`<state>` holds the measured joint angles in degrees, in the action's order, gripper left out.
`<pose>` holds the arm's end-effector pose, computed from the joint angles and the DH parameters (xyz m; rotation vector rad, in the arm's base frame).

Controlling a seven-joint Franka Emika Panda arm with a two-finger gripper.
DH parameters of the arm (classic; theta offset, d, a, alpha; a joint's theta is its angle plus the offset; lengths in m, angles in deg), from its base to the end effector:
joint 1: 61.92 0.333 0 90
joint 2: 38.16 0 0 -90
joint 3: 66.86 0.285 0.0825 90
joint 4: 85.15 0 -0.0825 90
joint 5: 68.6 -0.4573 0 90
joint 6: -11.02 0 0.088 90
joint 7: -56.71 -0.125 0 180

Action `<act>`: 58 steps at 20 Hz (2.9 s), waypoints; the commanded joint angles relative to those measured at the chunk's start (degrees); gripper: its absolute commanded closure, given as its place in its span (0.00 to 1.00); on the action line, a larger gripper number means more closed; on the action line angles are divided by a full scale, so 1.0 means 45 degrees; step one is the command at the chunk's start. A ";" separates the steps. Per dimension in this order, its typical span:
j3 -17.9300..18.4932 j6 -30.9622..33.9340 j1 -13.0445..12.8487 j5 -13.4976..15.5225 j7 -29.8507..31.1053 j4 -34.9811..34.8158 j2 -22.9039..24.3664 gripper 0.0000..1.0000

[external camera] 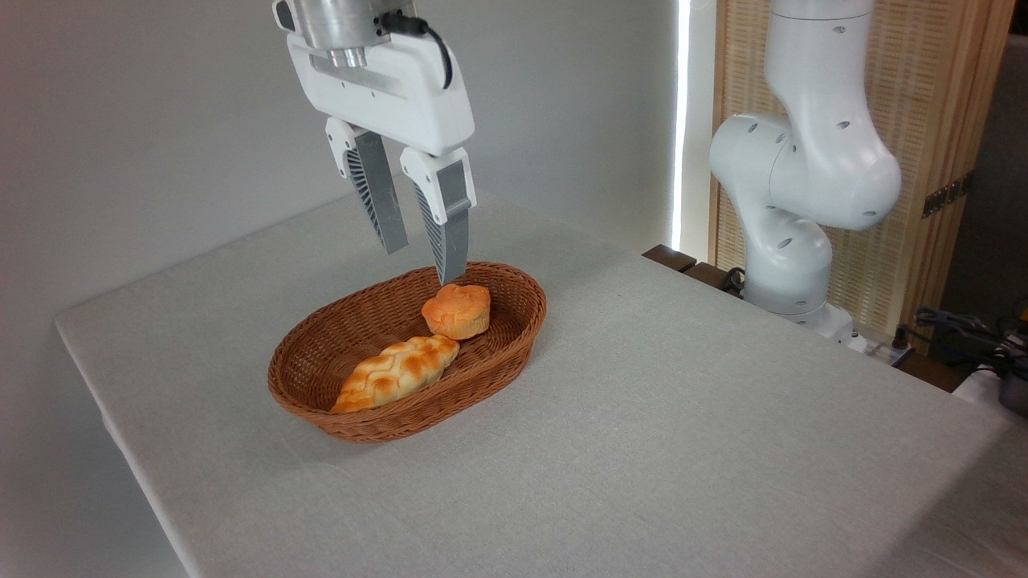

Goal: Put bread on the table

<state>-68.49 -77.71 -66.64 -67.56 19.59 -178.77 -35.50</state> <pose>0.6068 -0.0701 0.5680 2.8932 -1.1534 -0.0515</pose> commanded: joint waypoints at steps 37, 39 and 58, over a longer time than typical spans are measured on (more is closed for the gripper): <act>0.0071 -0.7157 -0.4947 -0.0875 0.0007 -0.9234 0.2534 0.62; 0.0071 -0.7157 -0.4908 -0.0875 0.0007 -0.9214 0.2534 0.62; 0.1805 -0.3764 -0.4790 -0.0875 0.0008 -0.5763 0.2495 0.65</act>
<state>-65.17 -103.85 -88.02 -70.87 19.65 -213.43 -24.80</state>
